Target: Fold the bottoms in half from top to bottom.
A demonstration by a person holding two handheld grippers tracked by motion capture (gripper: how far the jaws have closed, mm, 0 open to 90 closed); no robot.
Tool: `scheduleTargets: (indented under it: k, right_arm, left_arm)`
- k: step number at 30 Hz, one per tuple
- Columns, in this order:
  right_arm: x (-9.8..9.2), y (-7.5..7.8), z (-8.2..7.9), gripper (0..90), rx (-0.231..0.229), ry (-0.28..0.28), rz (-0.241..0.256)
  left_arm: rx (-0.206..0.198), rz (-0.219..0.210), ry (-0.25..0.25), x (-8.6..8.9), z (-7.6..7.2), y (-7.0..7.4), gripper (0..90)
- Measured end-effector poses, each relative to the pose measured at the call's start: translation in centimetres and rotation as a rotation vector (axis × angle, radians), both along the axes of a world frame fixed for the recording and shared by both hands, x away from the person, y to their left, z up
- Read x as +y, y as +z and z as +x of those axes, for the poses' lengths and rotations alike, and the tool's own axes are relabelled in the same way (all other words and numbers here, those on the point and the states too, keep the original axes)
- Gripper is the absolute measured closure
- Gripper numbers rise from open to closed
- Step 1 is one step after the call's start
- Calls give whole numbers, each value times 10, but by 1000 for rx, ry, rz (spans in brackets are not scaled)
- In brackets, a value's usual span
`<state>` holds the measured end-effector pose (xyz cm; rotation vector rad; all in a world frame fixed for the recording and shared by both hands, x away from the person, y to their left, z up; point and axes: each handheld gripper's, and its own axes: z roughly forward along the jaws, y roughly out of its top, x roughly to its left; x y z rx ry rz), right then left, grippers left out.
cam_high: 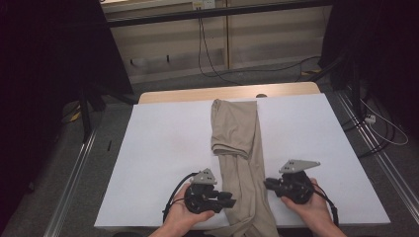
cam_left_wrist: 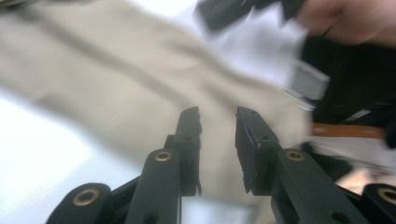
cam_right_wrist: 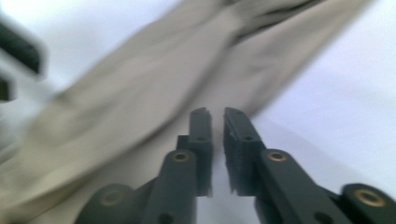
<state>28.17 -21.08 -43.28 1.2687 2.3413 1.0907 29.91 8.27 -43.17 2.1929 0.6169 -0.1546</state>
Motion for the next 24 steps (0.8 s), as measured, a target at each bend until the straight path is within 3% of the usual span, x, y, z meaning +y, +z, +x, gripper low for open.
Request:
scheduleTargets:
  k: [2, 4, 6, 8, 9, 10, 11, 14, 16, 19, 21, 22, 24]
  right_arm:
    - [-2, -4, 18, 752, -3, -23, -50]
    - [-1, -9, 35, 720, 2, -33, -48]
    - [3, -13, 47, 653, -3, -43, -49]
    - [9, -20, 56, 674, 14, -29, -70]
    - [12, -21, 55, 752, -12, -32, -78]
    - [13, -20, 54, 900, -8, -12, -74]
    - [14, -20, 52, 900, -1, -10, -67]
    - [15, -17, 48, 900, -10, -38, -119]
    - [7, -14, 47, 900, 8, -66, -112]
    - [-6, -14, 44, 892, 18, -91, -140]
    - [-8, -11, 39, 762, 16, -96, -103]
    - [-7, -8, 36, 754, 5, -87, -90]
    - [-2, -2, 28, 744, 1, -27, 1]
  left_arm:
    - [4, 44, 3, -3, 4, -9, 673]
    - [11, 55, -11, -7, 5, -14, 663]
    - [-14, 60, -27, -11, 2, -16, 651]
    - [-11, 62, -28, -11, 0, -15, 626]
    - [-17, 62, -30, -10, -2, -15, 626]
    - [-17, 62, -30, -10, -2, -15, 626]
    - [-14, 61, -40, -10, -6, -15, 626]
    - [-40, 78, -53, -11, -12, -14, 626]
    - [-45, 75, -63, -12, -14, -14, 625]
    - [-48, 83, -58, -13, -16, -14, 616]
    - [-40, 82, -70, -13, -16, -13, 616]
    - [-36, 82, -69, -12, -17, -13, 616]
    - [-32, 77, -67, -12, -20, -13, 621]
